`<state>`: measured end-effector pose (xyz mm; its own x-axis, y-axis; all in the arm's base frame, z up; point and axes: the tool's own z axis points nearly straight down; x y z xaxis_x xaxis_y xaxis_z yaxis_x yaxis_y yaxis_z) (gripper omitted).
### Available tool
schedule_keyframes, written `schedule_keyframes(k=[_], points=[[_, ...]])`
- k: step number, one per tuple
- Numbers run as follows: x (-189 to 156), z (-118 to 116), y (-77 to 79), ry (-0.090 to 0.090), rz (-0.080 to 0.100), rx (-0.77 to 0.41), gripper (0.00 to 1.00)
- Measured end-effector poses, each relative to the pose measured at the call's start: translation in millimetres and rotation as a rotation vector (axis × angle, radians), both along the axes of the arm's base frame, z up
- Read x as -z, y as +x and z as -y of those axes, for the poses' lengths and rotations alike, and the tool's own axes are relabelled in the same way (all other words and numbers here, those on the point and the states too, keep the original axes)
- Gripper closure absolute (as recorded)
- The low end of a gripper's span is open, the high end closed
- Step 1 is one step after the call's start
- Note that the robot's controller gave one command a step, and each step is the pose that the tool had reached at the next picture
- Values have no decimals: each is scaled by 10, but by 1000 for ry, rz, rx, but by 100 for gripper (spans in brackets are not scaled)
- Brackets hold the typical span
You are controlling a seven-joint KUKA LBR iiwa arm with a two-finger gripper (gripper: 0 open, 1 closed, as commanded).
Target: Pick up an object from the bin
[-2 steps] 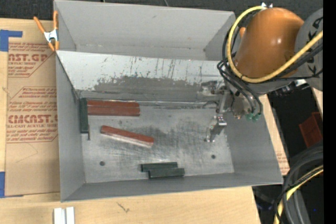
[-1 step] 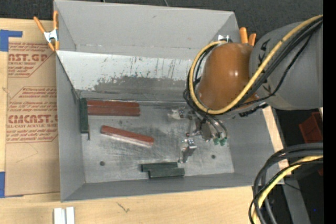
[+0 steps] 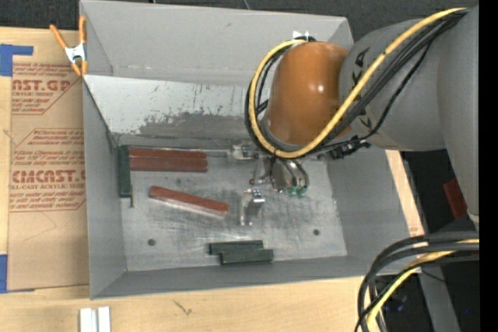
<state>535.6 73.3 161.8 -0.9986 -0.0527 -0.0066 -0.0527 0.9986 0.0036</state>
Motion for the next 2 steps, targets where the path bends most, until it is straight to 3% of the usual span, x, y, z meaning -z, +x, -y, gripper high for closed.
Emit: schedule_keyframes(k=[1,2], points=[[645,-244,-301,-3,-10,32,0],[916,-586,57,-1,-2,69,0]])
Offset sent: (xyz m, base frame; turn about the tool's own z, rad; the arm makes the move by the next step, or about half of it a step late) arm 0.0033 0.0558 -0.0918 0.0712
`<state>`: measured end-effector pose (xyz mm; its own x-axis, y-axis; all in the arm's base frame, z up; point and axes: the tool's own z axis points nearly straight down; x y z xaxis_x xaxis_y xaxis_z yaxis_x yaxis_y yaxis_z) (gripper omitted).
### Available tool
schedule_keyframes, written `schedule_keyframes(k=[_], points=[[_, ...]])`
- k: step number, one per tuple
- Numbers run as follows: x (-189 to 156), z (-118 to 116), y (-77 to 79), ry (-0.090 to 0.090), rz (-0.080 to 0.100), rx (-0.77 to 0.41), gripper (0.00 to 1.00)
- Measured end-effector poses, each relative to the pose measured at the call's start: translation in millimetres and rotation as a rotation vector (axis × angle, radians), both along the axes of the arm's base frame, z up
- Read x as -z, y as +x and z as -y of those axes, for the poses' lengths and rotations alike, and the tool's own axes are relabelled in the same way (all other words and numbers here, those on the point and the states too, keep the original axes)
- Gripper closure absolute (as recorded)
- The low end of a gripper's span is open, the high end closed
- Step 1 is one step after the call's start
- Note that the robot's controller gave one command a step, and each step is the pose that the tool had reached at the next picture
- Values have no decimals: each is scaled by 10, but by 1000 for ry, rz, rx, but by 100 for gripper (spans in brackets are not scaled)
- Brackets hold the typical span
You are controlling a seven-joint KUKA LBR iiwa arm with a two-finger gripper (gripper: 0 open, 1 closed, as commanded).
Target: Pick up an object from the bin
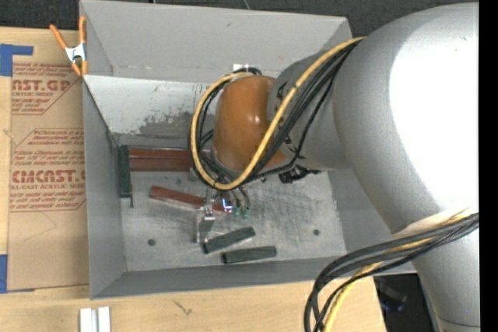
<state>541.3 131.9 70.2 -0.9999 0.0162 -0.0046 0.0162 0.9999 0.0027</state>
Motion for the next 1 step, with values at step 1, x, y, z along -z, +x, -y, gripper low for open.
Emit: schedule_keyframes(k=[1], points=[[-29,-47,-35,0,-9,78,100]])
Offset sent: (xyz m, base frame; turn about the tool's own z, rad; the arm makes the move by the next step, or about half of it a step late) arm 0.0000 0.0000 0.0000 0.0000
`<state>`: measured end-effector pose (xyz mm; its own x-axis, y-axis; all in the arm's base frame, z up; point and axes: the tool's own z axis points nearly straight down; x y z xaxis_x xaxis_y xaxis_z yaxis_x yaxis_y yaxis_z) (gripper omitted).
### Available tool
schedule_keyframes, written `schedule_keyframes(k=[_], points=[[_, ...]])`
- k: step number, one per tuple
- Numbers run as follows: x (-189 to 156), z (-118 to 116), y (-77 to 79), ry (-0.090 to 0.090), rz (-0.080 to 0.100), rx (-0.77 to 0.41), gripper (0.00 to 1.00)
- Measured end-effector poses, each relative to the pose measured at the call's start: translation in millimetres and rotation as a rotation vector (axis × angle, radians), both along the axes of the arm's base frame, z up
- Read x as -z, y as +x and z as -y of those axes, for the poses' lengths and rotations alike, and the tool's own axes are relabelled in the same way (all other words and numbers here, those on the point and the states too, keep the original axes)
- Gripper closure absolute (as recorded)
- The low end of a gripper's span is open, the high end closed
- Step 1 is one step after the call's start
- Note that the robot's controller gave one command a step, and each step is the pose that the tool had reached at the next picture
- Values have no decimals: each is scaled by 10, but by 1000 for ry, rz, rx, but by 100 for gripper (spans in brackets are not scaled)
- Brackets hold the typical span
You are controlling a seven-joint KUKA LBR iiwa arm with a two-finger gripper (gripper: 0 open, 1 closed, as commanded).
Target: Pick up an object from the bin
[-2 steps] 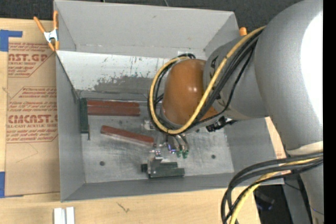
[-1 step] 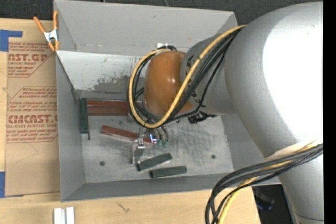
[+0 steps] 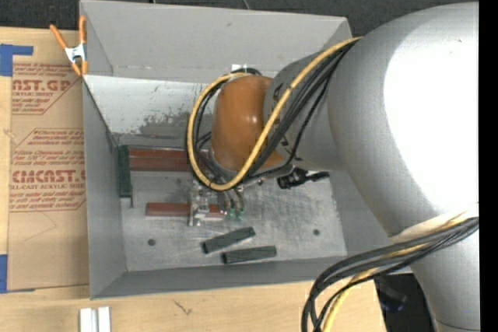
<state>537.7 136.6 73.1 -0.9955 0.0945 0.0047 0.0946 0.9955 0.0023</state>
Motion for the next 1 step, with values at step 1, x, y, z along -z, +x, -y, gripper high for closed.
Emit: schedule_keyframes(k=[1], points=[[0,0,0,0,0,0,100]])
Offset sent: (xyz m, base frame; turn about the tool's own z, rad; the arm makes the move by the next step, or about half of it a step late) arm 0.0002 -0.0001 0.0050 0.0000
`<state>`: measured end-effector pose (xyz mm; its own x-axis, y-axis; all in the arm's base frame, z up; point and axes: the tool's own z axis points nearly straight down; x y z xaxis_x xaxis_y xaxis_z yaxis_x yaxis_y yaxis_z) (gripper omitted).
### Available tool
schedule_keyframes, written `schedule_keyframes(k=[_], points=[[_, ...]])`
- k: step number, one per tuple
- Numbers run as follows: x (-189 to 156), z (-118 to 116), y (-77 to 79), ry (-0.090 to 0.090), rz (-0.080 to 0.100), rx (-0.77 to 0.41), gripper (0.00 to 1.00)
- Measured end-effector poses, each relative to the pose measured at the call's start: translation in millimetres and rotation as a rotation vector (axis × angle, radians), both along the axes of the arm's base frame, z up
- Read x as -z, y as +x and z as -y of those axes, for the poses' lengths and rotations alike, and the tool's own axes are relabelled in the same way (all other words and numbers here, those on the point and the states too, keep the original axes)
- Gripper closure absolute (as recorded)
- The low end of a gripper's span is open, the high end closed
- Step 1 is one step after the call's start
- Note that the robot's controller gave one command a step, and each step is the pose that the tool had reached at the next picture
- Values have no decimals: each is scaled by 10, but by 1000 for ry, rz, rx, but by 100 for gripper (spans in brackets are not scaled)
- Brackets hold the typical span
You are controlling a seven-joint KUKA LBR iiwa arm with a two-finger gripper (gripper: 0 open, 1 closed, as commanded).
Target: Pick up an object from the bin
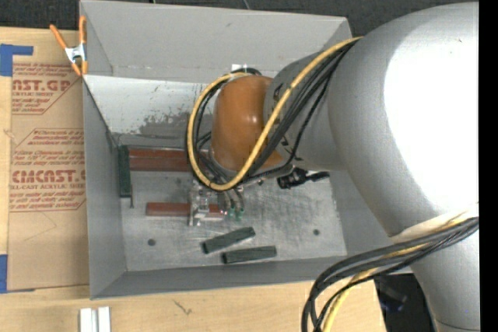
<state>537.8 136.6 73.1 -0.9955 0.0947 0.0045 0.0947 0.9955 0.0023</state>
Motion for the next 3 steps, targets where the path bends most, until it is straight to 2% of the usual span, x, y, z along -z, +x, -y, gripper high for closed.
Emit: schedule_keyframes(k=[1,2,3], points=[[-25,-4,1,0,2,-1,100],[-160,6,-20,-3,-2,0,100],[-397,5,-9,-2,2,0,100]])
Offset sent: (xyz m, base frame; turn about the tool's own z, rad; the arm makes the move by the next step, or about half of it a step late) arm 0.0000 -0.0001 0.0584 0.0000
